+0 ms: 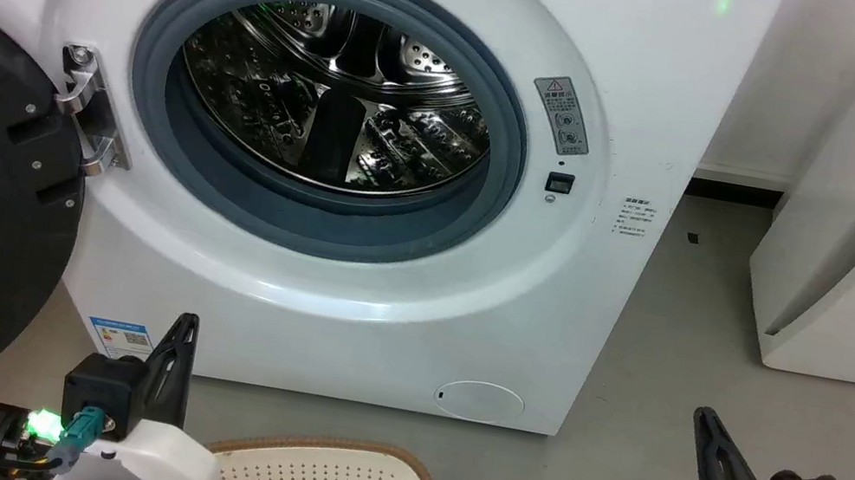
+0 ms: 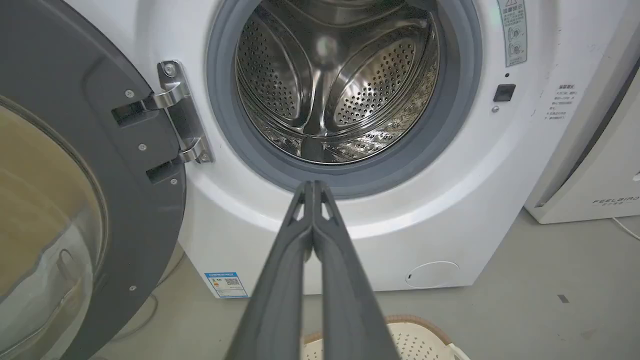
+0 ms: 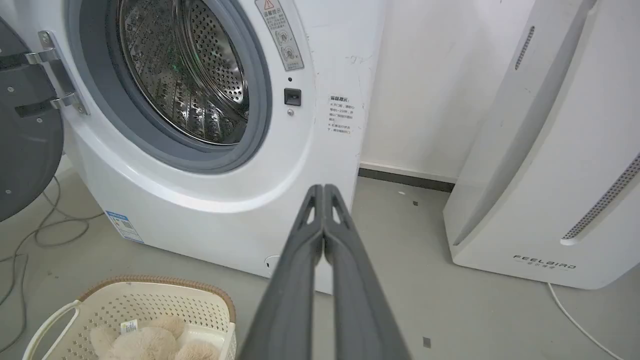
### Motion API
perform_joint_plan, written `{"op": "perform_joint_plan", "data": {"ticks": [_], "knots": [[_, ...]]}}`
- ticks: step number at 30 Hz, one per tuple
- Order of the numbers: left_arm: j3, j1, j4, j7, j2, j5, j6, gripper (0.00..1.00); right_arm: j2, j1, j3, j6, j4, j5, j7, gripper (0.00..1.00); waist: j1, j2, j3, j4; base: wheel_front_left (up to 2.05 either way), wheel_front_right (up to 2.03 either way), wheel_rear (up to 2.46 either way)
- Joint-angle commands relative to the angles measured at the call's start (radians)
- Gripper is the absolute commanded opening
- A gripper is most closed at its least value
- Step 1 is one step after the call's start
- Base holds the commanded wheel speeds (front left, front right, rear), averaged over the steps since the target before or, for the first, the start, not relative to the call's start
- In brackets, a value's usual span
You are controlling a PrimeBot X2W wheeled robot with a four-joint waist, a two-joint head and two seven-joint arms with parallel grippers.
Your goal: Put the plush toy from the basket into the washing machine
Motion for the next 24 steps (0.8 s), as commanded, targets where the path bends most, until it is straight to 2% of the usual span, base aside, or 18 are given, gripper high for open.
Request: {"op": "perform_joint_plan", "data": {"ticks": [1,19,20,24], "knots": [[0.001,-0.003,-0.004,0.000,0.000,0.002,0.003,0.00,0.000,-0.014,-0.002,-0.001,0.002,-0.008,0.001,0.00,0.0000,0.0000,0.000,0.000,0.00,0.00,0.00],[0.001,-0.003,-0.004,0.000,0.000,0.002,0.003,0.00,0.000,-0.014,-0.002,-0.001,0.002,-0.008,0.001,0.00,0.0000,0.0000,0.000,0.000,0.00,0.00,0.00],[0.000,0.000,0.000,0.000,0.000,0.000,0.000,1.00,0.000,0.000,0.000,0.000,0.000,0.000,0.000,1.00,0.0000,0.0000,0.000,0.000,0.00,0.00,0.00],[-0.002,0.000,0.001,-0.002,0.000,-0.002,0.001,1.00,0.000,0.001,0.002,0.000,0.000,0.003,-0.002,1.00,0.0000,0.0000,0.000,0.000,0.00,0.00,0.00]]}}
